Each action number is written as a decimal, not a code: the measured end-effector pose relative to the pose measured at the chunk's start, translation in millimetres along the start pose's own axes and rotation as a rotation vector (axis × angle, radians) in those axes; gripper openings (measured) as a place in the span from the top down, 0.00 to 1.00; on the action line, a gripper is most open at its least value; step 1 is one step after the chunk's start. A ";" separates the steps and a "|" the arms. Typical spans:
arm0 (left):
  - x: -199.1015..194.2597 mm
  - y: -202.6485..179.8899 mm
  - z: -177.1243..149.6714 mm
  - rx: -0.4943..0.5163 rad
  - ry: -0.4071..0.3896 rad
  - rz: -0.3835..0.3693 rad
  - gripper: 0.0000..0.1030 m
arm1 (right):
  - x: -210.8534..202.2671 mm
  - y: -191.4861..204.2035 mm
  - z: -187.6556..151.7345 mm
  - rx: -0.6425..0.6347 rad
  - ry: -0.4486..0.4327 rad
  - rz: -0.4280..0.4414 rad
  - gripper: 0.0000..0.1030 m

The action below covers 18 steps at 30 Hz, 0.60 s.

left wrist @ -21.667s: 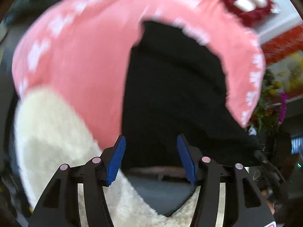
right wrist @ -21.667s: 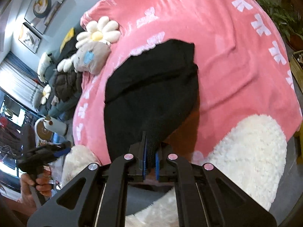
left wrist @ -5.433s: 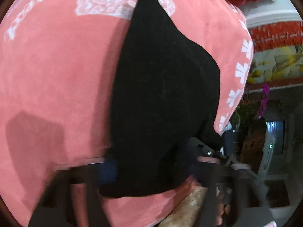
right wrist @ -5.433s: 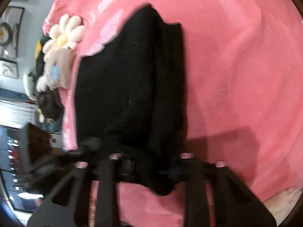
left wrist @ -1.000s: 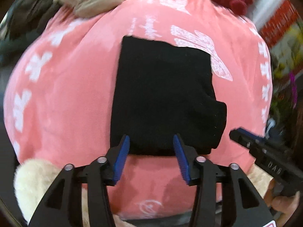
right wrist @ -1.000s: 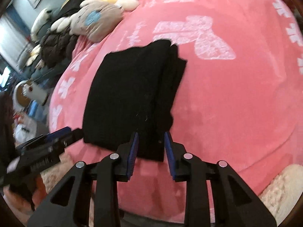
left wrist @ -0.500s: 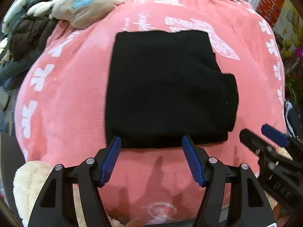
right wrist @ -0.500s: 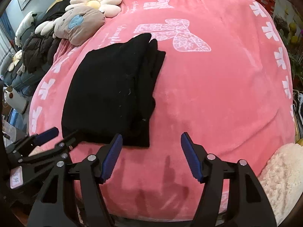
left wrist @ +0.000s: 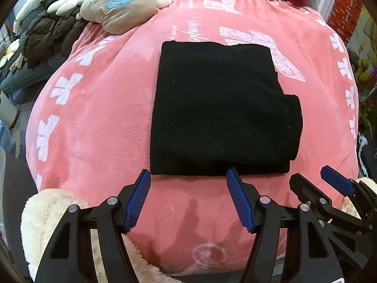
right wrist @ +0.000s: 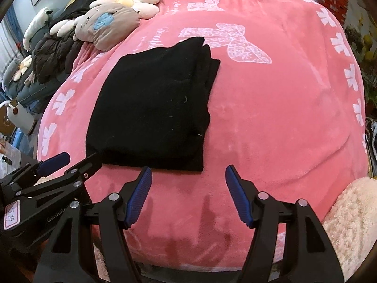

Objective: Fold small clothes
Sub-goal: 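Release the folded sweater and pull both tools back from it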

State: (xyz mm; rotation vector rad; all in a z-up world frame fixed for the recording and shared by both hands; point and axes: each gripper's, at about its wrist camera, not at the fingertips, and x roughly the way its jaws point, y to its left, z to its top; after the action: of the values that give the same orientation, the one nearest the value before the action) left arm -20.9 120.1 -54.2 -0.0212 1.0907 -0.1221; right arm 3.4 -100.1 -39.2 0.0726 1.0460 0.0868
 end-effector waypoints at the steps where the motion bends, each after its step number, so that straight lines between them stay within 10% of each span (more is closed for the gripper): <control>1: -1.5 0.4 -0.5 0.000 -0.007 0.001 0.37 | -0.6 -0.1 -0.4 0.003 -0.001 -0.001 0.39; 18: -7.4 -5.6 -3.5 0.012 -0.027 0.015 0.36 | -8.0 -3.5 -5.9 0.022 -0.007 -0.028 0.30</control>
State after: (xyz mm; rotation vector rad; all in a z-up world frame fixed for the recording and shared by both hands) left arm -27.8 115.5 -48.8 -0.0045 1.0631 -0.1146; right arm -5.6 -104.4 -35.6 0.0779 1.0408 0.0494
